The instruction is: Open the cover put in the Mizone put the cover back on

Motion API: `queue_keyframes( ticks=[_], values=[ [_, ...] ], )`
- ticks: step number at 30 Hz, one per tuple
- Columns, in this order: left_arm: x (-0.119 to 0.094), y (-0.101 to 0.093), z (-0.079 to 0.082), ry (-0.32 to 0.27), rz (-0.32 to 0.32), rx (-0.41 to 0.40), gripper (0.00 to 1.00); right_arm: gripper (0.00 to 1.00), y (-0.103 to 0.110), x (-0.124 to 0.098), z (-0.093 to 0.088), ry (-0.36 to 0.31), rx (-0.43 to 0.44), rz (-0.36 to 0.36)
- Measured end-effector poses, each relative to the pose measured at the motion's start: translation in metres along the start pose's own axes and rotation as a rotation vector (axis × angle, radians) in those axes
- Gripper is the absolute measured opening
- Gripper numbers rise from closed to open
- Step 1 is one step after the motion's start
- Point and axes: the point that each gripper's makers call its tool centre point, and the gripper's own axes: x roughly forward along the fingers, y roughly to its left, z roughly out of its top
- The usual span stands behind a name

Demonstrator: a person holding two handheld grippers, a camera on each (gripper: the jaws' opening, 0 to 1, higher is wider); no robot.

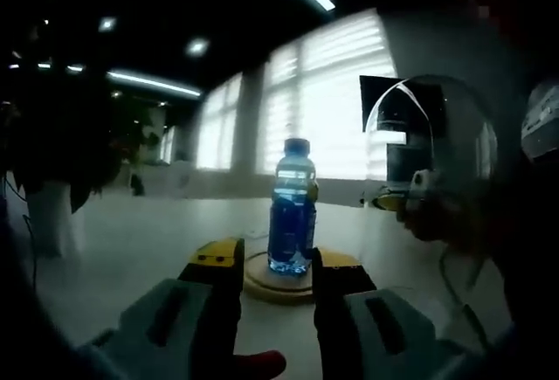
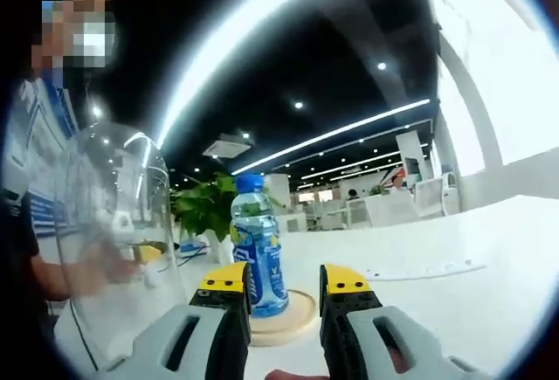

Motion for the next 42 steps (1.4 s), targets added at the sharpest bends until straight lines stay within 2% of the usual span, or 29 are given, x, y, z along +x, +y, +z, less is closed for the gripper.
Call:
queue_keyframes(
  ticks=[6,11,13,16,19,22,24,26,30,34,35,39,42],
  values=[
    [-0.001,-0.002,0.006,-0.018,-0.004,0.001,0.24,0.24,-0.001,0.000,0.000,-0.001,0.004,0.000],
    [-0.007,-0.003,0.010,-0.013,-0.016,0.032,0.24,0.24,0.000,0.000,-0.002,0.006,-0.008,0.012],
    [-0.009,-0.006,0.013,-0.021,-0.046,0.003,0.24,0.24,-0.001,-0.001,-0.003,0.012,-0.013,0.011],
    [-0.011,-0.010,0.015,-0.019,-0.053,0.034,0.25,0.24,-0.001,-0.003,0.002,-0.004,0.004,0.022],
    [-0.014,-0.014,0.021,-0.030,-0.069,0.047,0.26,0.24,0.012,-0.007,0.015,-0.040,-0.016,0.085],
    [-0.018,-0.017,0.030,-0.049,-0.085,0.028,0.26,0.24,0.031,-0.015,0.026,-0.036,-0.052,0.169],
    [-0.021,-0.020,0.034,-0.044,-0.089,0.031,0.27,0.24,0.041,-0.018,0.037,-0.068,-0.067,0.210],
    [-0.023,-0.025,0.038,-0.031,-0.092,0.046,0.27,0.26,0.050,-0.021,0.041,-0.062,-0.082,0.255],
    [-0.029,-0.042,0.039,-0.006,-0.139,0.075,0.29,0.28,0.060,-0.027,0.050,-0.055,-0.117,0.288],
    [-0.035,-0.053,0.032,0.024,-0.166,0.084,0.32,0.29,0.070,-0.039,0.045,-0.022,-0.124,0.344],
    [-0.036,-0.058,0.031,0.026,-0.182,0.080,0.32,0.29,0.074,-0.043,0.041,0.002,-0.124,0.364],
    [-0.040,-0.072,0.032,0.023,-0.233,0.058,0.39,0.30,0.088,-0.054,0.035,0.028,-0.121,0.428],
    [-0.040,-0.082,0.027,0.045,-0.267,0.060,0.42,0.33,0.101,-0.058,0.031,0.054,-0.111,0.474]
  ],
)
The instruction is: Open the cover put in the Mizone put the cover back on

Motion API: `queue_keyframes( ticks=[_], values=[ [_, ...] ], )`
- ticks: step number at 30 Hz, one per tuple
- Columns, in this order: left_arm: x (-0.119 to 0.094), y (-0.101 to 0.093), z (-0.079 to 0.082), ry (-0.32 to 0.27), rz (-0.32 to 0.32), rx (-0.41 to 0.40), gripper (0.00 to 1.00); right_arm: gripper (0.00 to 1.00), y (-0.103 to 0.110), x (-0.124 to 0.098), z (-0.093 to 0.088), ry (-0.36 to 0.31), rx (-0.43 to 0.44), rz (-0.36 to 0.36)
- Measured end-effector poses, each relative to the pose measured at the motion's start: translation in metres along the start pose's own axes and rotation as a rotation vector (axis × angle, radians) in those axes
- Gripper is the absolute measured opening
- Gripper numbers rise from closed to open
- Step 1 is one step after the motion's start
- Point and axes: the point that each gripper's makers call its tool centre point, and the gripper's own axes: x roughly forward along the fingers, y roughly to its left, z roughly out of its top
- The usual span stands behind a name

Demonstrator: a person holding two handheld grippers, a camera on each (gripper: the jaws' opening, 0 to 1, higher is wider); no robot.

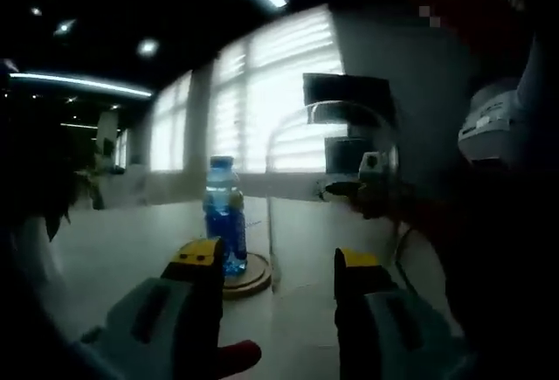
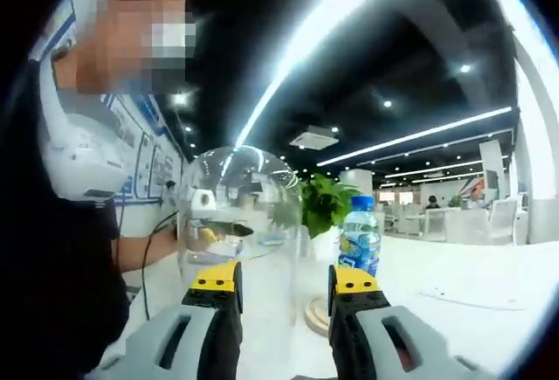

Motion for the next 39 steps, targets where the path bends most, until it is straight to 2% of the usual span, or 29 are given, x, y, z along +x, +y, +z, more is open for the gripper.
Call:
queue_keyframes(
  ticks=[3,7,11,15,19,27,31,33,39],
  values=[
    [0.004,-0.015,-0.008,0.033,-0.057,-0.016,0.45,0.36,0.011,0.006,-0.007,0.021,0.021,0.041],
    [0.008,-0.023,-0.010,0.042,-0.089,-0.017,0.48,0.47,0.022,0.013,-0.016,0.041,0.050,0.081],
    [0.015,-0.030,-0.011,0.062,-0.123,-0.014,0.54,0.49,0.028,0.019,-0.017,0.044,0.046,0.097],
    [0.019,-0.036,-0.006,0.048,-0.150,-0.019,0.55,0.56,0.036,0.027,-0.010,0.033,0.055,0.123],
    [0.025,-0.042,-0.001,0.019,-0.179,-0.094,0.55,0.56,0.036,0.035,-0.011,0.049,0.064,0.124],
    [0.038,-0.042,-0.003,0.019,-0.191,-0.107,0.61,0.64,0.043,0.050,-0.018,0.091,0.062,0.169],
    [0.040,-0.043,-0.004,0.031,-0.194,-0.074,0.62,0.67,0.044,0.054,-0.019,0.100,0.071,0.179],
    [0.042,-0.042,-0.007,0.053,-0.194,-0.092,0.63,0.70,0.044,0.059,-0.021,0.100,0.093,0.188],
    [0.051,-0.042,-0.013,0.035,-0.204,-0.124,0.69,0.78,0.047,0.072,-0.029,0.105,0.134,0.216]
  ],
)
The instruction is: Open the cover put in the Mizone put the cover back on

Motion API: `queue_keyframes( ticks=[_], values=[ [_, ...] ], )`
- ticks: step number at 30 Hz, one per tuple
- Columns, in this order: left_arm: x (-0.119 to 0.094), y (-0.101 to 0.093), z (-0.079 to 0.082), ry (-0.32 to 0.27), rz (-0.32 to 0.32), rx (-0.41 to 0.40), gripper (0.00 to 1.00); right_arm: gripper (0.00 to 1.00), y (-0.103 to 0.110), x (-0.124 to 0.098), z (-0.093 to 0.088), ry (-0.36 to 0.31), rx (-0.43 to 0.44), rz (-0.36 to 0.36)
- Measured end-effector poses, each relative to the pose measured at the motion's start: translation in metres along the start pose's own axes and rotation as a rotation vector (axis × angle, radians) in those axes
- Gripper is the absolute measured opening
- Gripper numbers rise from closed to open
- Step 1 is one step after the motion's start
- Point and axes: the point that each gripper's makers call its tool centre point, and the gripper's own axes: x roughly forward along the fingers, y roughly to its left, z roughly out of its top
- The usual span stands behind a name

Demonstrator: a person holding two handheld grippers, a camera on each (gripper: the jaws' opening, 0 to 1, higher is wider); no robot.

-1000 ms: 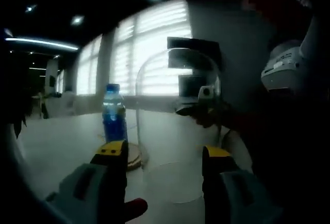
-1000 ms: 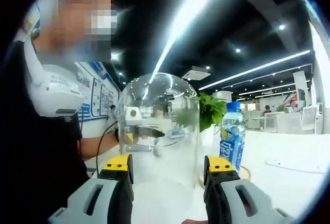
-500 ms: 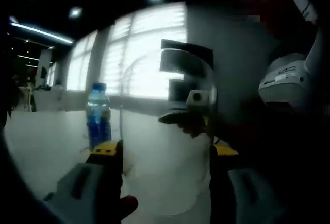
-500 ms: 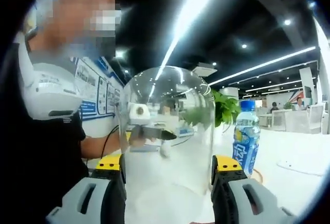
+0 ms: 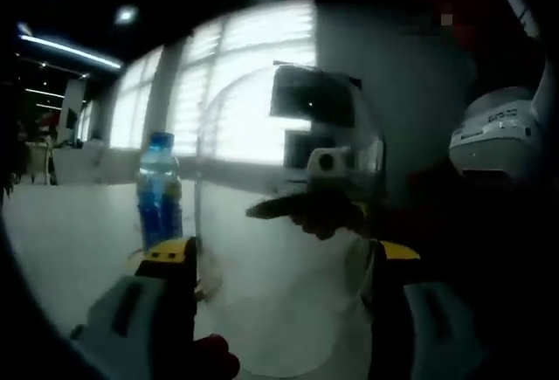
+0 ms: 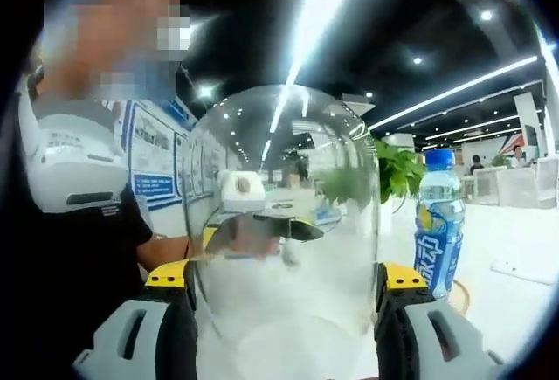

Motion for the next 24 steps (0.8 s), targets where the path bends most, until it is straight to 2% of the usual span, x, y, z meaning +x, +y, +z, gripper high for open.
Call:
queue_keyframes(
  ticks=[7,17,24],
  values=[
    [-0.0006,-0.0005,0.0001,-0.027,-0.008,-0.008,0.69,0.79,0.0008,0.0006,-0.0007,-0.011,0.014,0.015],
    [0.0001,-0.0006,0.0003,-0.022,-0.020,-0.005,0.69,0.80,0.0005,0.0037,0.0008,0.000,0.005,0.020],
    [0.0005,-0.0015,0.0005,-0.060,-0.020,-0.006,0.69,0.81,-0.0002,0.0052,0.0012,-0.010,0.004,0.029]
  ],
)
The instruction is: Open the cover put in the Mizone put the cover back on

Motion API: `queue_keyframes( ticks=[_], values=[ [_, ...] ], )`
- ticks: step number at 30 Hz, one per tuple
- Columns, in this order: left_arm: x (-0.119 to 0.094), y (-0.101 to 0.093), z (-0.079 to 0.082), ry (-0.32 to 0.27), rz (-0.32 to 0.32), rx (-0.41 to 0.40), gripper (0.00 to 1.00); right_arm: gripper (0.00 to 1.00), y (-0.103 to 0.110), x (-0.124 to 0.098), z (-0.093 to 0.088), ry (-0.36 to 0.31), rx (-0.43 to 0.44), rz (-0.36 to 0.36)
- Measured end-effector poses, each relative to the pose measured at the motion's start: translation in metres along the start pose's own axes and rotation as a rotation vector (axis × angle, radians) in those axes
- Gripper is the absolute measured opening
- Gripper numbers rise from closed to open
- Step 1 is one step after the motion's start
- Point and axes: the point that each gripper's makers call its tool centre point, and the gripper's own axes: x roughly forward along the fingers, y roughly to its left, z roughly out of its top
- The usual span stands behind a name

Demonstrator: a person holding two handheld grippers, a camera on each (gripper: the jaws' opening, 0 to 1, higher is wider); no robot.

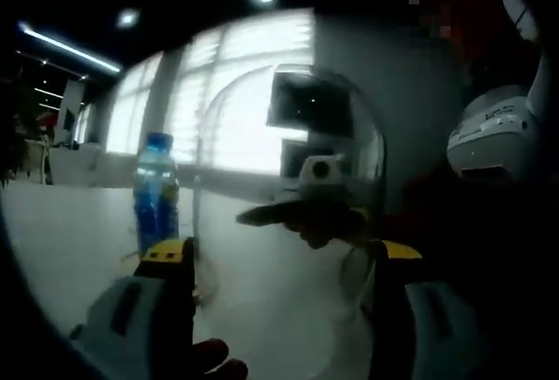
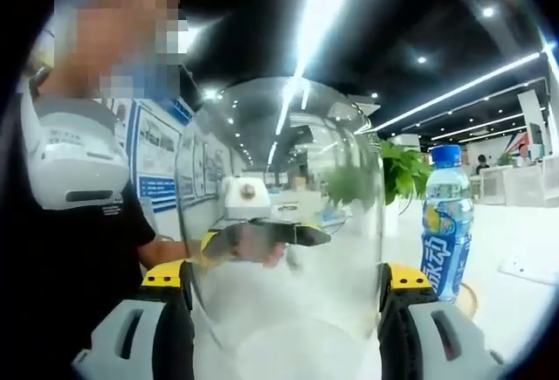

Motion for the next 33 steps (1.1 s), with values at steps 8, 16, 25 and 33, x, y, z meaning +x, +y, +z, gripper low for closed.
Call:
queue_keyframes(
  ticks=[8,16,25,33],
  values=[
    [0.002,0.000,0.001,0.023,-0.002,0.001,0.68,0.81,-0.001,0.000,0.000,0.000,0.001,0.000],
    [0.002,-0.001,0.002,0.004,-0.001,-0.016,0.68,0.81,-0.001,0.000,0.001,-0.006,0.001,0.001],
    [0.005,-0.003,0.007,-0.025,0.017,-0.069,0.69,0.81,-0.001,-0.002,0.007,-0.033,0.048,0.002],
    [0.009,-0.011,0.019,-0.032,0.016,-0.053,0.70,0.82,0.004,-0.005,0.025,-0.049,0.008,0.006]
  ],
)
